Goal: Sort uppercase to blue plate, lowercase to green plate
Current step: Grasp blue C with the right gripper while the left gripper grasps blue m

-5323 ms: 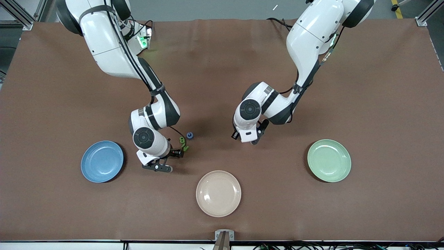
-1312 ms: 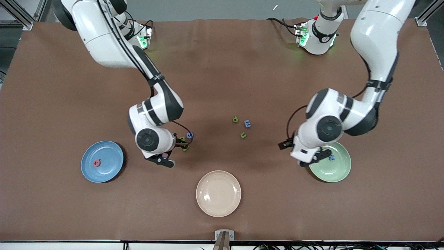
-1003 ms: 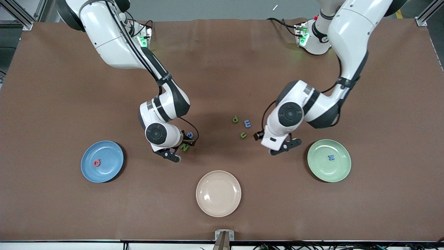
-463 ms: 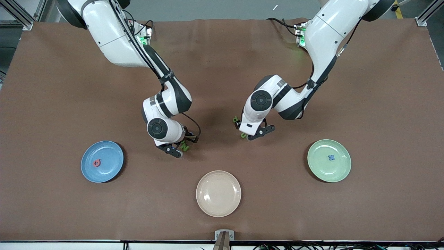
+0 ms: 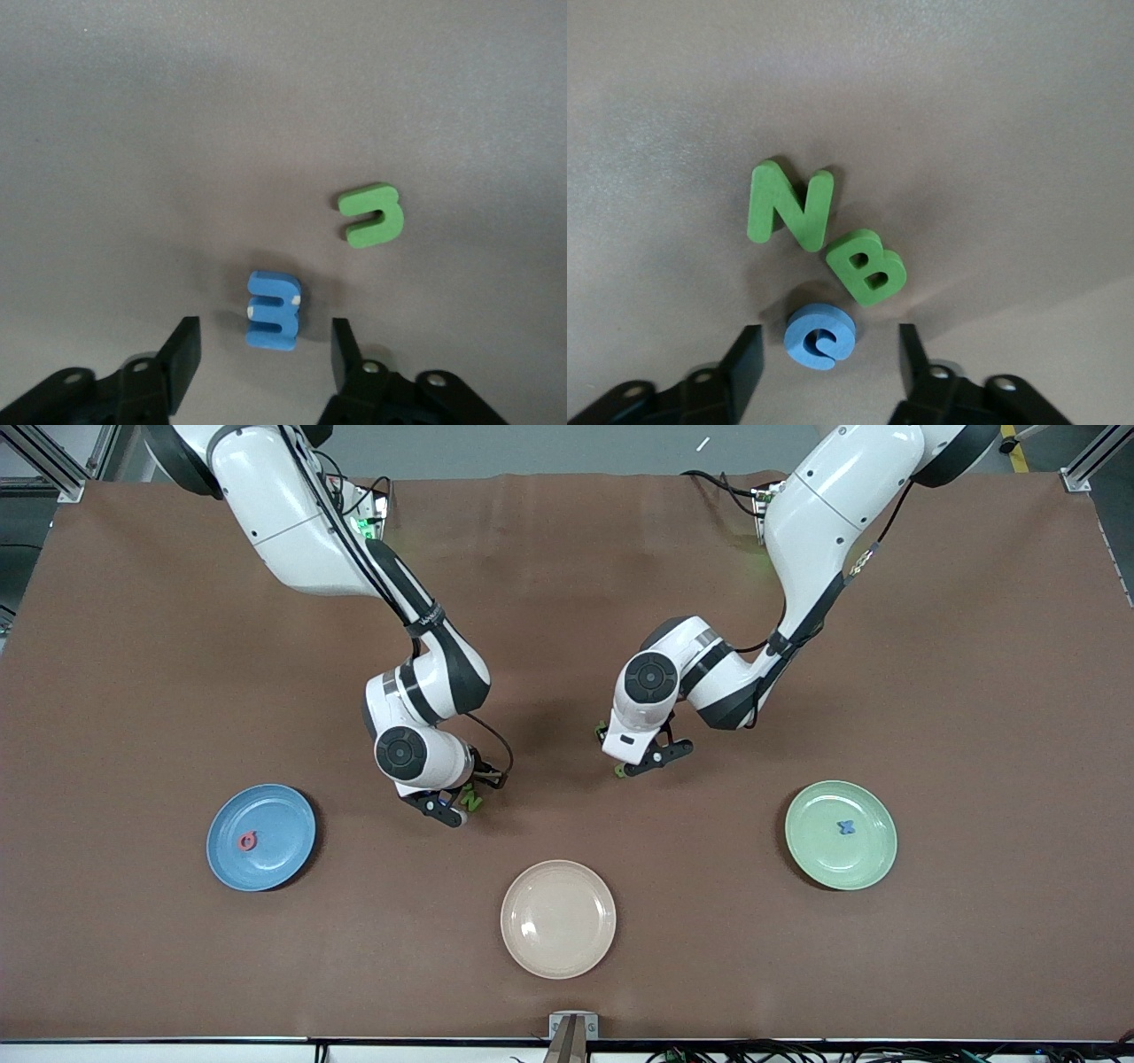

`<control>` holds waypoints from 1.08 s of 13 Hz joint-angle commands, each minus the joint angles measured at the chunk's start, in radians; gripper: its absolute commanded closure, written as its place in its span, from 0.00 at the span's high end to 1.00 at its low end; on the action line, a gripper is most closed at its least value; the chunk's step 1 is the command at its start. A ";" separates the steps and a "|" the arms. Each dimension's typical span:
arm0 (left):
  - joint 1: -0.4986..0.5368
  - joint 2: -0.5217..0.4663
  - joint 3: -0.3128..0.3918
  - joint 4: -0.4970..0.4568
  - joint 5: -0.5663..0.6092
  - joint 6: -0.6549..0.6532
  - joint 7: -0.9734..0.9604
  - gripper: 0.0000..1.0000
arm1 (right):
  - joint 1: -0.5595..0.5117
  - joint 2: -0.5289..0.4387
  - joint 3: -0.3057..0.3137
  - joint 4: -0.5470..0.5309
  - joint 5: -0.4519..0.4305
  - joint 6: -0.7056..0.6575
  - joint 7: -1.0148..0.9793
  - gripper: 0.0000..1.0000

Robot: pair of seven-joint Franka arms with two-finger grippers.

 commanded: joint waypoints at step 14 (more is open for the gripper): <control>0.061 -0.113 0.026 -0.007 0.031 -0.036 -0.042 0.00 | -0.150 -0.085 -0.014 0.032 0.007 -0.156 -0.235 0.15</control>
